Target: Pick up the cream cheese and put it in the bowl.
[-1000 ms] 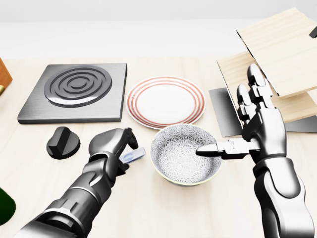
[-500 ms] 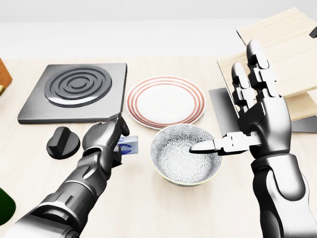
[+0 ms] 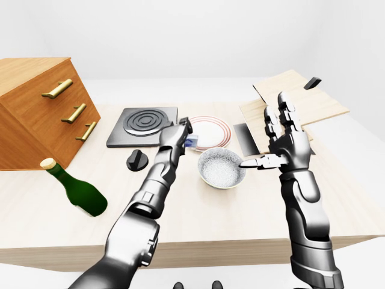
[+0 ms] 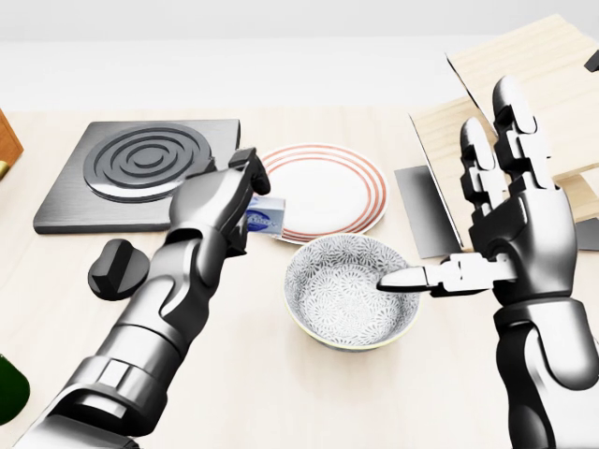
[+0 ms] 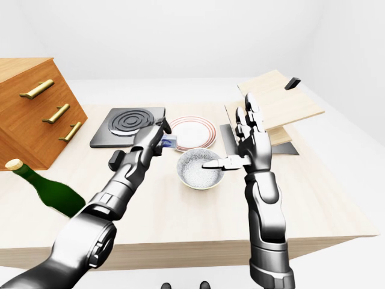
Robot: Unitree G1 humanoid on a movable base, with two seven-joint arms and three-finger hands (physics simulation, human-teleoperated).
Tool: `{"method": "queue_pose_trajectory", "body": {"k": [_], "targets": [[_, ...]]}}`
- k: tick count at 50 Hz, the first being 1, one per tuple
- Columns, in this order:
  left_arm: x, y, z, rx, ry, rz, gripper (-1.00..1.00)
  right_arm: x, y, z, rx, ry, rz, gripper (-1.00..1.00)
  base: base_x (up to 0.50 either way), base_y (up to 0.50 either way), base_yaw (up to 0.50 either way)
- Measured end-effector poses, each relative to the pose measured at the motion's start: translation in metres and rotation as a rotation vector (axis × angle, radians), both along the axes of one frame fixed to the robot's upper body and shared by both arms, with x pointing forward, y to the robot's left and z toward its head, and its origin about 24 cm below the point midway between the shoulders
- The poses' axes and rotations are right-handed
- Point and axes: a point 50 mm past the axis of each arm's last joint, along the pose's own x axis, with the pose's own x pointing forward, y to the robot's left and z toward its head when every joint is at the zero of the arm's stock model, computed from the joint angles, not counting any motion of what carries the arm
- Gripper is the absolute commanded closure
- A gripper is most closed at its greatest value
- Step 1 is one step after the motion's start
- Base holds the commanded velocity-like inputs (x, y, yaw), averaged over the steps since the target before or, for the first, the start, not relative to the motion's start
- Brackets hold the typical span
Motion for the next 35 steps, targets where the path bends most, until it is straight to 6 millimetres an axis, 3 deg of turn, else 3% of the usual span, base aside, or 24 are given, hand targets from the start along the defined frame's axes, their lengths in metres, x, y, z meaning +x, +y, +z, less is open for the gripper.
{"method": "queue_pose_trajectory", "body": {"k": [19, 35], "targets": [[-0.033, -0.049, 0.033, 0.139, -0.099, -0.217, 1.00, -0.004, -0.011, -0.003, 0.016, 0.010, -0.030, -1.00, 0.00, 0.00, 0.00], [-0.070, -0.073, 0.041, 0.186, -0.110, -0.287, 1.00, 0.000, -0.011, -0.009, 0.016, 0.040, -0.028, -1.00, 0.00, 0.00, 0.00]]}}
